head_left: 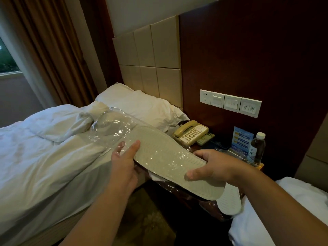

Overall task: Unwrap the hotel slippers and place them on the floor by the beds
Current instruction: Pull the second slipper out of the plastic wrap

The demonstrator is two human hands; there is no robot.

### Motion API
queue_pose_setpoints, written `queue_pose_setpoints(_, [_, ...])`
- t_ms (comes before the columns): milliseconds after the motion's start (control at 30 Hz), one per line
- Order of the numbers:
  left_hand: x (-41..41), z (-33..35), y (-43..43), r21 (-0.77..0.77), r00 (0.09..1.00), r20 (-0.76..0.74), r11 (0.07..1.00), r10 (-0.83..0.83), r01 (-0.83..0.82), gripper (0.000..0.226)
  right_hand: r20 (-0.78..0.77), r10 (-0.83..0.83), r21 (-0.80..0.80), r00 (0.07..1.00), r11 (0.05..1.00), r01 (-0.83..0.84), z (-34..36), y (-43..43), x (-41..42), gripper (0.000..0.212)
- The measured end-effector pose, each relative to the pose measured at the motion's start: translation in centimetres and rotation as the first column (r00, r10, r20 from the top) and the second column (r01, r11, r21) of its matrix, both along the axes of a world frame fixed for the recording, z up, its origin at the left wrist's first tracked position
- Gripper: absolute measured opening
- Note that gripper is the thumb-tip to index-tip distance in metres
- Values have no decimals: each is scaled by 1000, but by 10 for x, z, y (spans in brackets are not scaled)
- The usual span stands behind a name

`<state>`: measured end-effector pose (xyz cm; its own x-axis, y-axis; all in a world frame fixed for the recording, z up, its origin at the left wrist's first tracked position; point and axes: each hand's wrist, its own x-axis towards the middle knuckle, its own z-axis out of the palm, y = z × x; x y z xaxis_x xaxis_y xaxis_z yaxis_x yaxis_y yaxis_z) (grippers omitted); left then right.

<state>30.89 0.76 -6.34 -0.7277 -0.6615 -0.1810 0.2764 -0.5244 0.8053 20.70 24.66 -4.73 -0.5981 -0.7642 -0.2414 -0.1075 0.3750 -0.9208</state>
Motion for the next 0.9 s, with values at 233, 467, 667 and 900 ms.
queue_pose_setpoints(233, [4,1,-8,-26,998,-13,998,-60,60,111,22,-48,-66,999,997,50,-5,0,2,56])
queue_pose_setpoints(467, [0,-25,29,-47,978,58,978,-200,203,92,90,-59,-146,994,987,72,-10,-12,13,46])
queue_pose_setpoints(667, [-9,-12,11,22,999,1,999,-45,45,82,90,-50,-175,995,982,65,-11,-7,15,38])
queue_pose_setpoints(900, [-6,-22,20,-37,975,159,986,-154,162,117,86,-124,-246,989,959,142,-20,-12,13,36])
